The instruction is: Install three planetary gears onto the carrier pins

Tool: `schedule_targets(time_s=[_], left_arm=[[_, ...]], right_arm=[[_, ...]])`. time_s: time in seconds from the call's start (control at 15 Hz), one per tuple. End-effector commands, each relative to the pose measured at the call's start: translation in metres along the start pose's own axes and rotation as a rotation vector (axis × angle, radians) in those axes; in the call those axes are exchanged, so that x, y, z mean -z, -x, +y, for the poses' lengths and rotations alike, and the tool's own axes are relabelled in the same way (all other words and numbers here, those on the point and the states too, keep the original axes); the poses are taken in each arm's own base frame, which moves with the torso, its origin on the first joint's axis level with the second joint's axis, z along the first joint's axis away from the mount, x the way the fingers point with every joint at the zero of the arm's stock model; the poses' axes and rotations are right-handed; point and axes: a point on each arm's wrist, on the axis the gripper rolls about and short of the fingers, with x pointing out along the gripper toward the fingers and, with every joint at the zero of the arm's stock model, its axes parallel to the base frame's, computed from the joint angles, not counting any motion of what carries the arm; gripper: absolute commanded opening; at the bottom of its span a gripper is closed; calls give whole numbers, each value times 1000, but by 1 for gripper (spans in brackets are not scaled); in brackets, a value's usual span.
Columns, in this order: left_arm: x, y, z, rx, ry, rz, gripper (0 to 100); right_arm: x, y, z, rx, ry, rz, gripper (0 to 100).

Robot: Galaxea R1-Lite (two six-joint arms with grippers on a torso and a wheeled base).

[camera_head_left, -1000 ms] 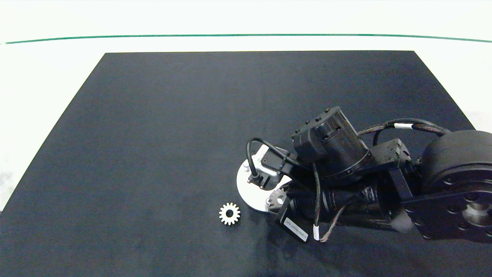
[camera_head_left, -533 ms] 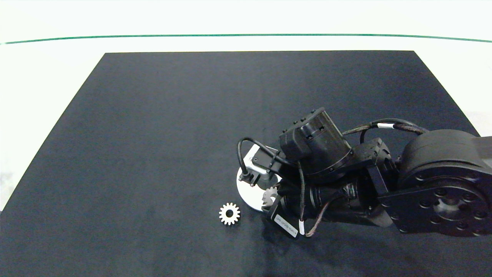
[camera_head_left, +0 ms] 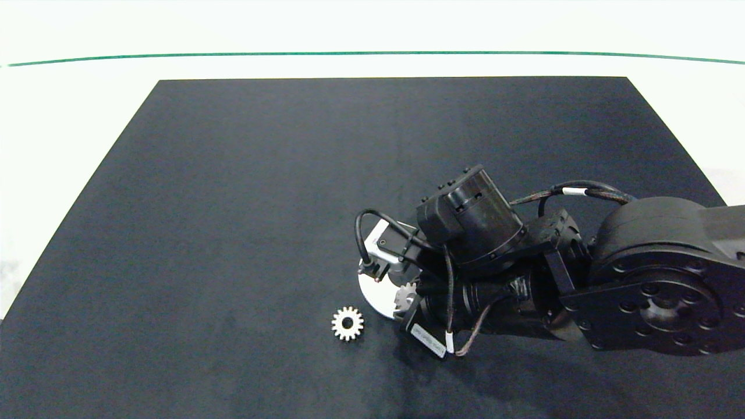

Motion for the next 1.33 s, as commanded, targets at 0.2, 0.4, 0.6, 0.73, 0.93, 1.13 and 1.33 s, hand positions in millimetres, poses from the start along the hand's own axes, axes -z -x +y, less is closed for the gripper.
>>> schedule_targets(time_s=[0.2, 0.4, 0.6, 0.73, 0.93, 1.13, 1.33], left_arm=[[-1, 1, 0, 0, -2, -2, 100], [-1, 1, 0, 0, -1, -3, 100], [-1, 1, 0, 0, -1, -3, 100], [-2, 0, 0, 2, -1, -2, 100], [-3, 1, 0, 1, -3, -7, 100], [-3, 1, 0, 1, -1, -7, 100], [-3, 1, 0, 1, -1, -5, 100]], right_arm=[[-1, -3, 1, 0, 4, 5, 10], [-1, -5, 1, -1, 4, 7, 10], [0, -6, 1, -1, 2, 9, 10], [0, -8, 0, -2, 1, 14, 10], [1, -10, -1, 1, -4, 17, 100], [0, -10, -1, 2, -4, 15, 100], [2, -7, -1, 2, -6, 15, 100]])
